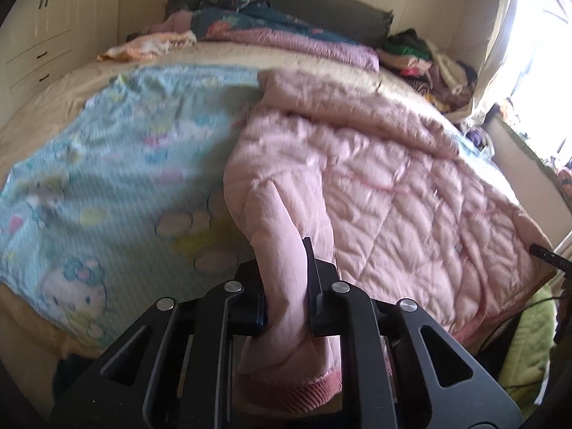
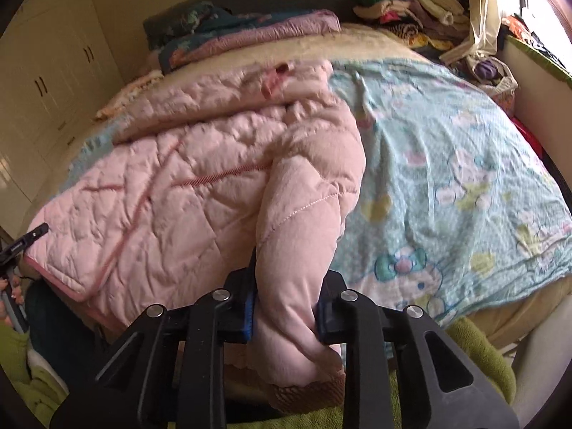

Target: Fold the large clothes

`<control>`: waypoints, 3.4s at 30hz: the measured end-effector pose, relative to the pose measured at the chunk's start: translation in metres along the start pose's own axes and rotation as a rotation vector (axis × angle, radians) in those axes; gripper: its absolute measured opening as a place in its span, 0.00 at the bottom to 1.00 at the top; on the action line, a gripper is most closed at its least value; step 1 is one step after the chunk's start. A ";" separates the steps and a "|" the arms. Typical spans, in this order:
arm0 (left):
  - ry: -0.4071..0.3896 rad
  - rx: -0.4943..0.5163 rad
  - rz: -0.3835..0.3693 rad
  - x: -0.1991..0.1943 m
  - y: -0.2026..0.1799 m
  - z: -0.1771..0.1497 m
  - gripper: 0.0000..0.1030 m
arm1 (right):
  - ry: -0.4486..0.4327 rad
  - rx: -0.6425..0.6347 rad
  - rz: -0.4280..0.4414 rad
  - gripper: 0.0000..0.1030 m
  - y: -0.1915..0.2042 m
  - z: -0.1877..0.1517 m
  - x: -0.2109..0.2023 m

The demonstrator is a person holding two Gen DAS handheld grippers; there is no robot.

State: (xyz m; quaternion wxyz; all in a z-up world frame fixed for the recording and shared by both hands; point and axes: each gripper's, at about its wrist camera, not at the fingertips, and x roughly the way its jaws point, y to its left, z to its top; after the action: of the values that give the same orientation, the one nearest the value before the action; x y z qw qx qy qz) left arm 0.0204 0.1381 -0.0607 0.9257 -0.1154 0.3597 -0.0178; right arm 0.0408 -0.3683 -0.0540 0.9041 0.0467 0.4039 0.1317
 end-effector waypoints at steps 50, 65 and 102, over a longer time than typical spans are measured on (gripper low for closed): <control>-0.301 -0.052 0.005 0.008 -0.045 0.195 0.08 | -0.323 0.296 0.225 0.20 -0.020 0.188 -0.012; -0.299 -0.047 0.045 0.030 -0.048 0.223 0.09 | -0.286 0.342 0.195 0.20 -0.032 0.221 0.012; -0.177 -0.082 0.124 0.123 -0.033 0.249 0.10 | -0.400 0.430 0.326 0.83 -0.058 0.258 0.041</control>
State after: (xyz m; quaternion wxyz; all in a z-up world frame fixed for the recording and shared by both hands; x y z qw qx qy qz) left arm 0.2802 0.1419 0.0432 0.9477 -0.1321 0.2833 0.0644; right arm 0.2709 -0.4070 0.0781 0.9019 0.3254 0.2242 0.1745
